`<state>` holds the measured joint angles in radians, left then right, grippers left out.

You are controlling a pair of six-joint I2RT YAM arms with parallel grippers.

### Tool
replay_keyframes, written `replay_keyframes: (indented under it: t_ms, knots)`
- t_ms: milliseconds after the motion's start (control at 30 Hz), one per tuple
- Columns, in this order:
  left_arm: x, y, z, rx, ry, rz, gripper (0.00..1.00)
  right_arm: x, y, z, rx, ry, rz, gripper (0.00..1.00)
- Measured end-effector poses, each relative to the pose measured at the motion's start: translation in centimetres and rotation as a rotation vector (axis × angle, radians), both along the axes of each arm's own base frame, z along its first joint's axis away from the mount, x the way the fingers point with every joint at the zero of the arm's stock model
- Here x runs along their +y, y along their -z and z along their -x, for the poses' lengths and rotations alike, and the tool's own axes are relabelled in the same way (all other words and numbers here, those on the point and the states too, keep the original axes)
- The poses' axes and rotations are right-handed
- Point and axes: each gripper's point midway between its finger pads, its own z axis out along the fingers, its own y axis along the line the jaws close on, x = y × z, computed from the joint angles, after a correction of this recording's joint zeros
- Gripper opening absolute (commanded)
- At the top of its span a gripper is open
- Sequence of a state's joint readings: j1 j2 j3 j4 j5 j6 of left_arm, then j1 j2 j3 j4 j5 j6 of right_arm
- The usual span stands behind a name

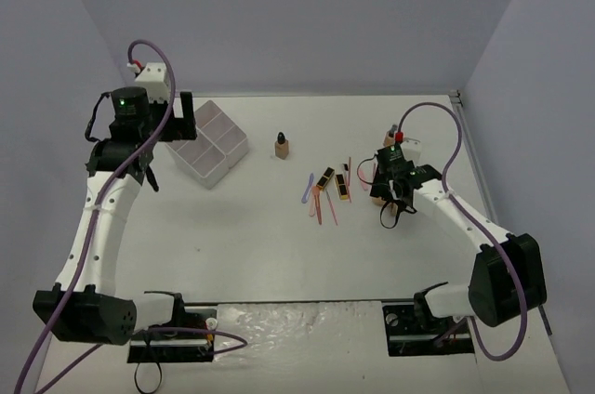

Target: Organize the makeup

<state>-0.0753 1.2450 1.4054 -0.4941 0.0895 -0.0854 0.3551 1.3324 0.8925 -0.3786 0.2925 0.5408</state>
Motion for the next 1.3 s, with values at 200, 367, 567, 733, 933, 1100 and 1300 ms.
replay_keyframes:
  t_ms: [200,367,567,733,933,1100,1300]
  knots:
    - [-1.6,5.2,3.5,0.163,0.051,0.039,0.93,0.8,3.1,-1.0,0.049,0.021,-0.019,0.41]
    - [-3.4,5.5,5.5,0.189,0.118,0.044,0.93,0.8,4.6,-1.6,0.069,0.043,-0.014,0.4]
    - [-4.9,4.9,6.6,0.181,0.173,0.046,0.93,0.4,4.6,-2.1,0.051,0.067,-0.007,0.4]
    - [-5.7,5.1,7.0,0.192,0.21,0.039,0.94,-0.1,5.1,-2.2,0.057,0.083,0.008,0.4]
    - [-6.4,5.3,7.4,0.2,0.238,0.034,0.94,-0.5,5.7,-2.5,0.063,0.096,0.01,0.35]
    - [-7.0,6.5,7.8,0.235,0.267,0.024,0.94,-0.6,5.6,-3.0,0.044,0.1,0.005,0.12]
    - [-8.4,7.4,8.5,0.267,0.336,0.009,0.94,-0.7,5.7,-3.1,0.04,0.08,0.016,0.0]
